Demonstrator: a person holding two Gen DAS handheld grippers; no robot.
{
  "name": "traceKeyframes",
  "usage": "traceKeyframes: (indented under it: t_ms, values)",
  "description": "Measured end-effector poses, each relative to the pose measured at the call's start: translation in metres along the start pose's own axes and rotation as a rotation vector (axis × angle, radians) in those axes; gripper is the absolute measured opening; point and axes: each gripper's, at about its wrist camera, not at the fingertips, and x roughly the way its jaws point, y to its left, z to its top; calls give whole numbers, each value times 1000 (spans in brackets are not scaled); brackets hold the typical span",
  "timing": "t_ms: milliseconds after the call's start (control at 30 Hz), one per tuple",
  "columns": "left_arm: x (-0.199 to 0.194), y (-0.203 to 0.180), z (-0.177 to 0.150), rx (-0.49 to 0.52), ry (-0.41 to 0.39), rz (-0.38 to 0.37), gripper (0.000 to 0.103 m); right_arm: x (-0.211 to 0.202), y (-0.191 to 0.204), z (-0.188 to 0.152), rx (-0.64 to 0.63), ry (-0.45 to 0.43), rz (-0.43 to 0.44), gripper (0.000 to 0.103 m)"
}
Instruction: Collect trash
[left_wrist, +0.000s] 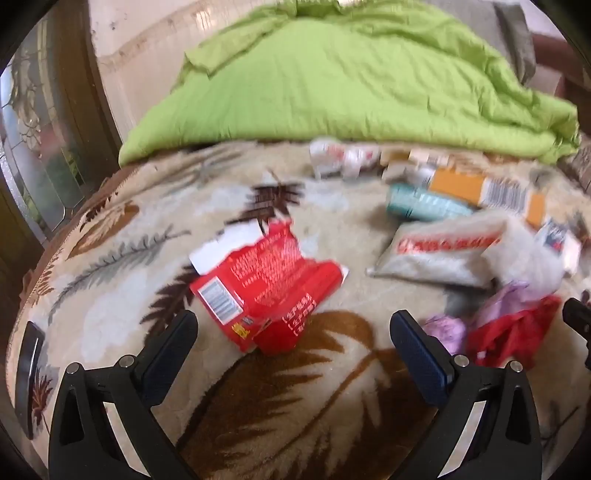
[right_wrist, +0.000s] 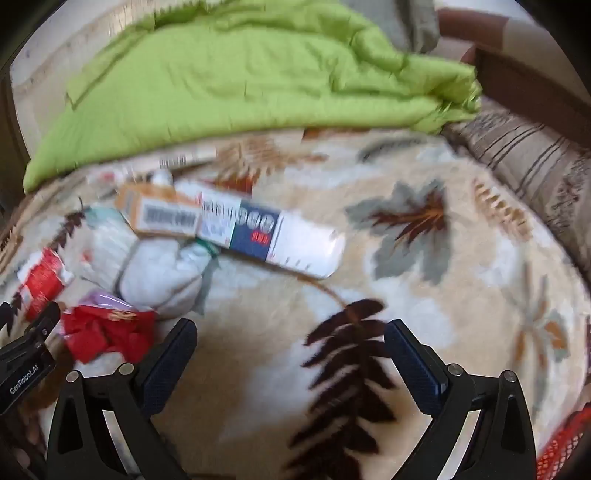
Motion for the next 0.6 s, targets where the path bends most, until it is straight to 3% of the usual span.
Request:
traceKeyframes:
  t_ms: [233,400,600]
  values:
    - [-51,17,1,-57,-87,-12,103,-98,-2,-9,48,-387,38,102]
    - [-101,16,-12,-14,-154,-27,103,-139,-4,-33,58,-436,164,102]
    - [-155,17,-47,54,-184,-84,103,-182,1,-77,-44,-434,216,102]
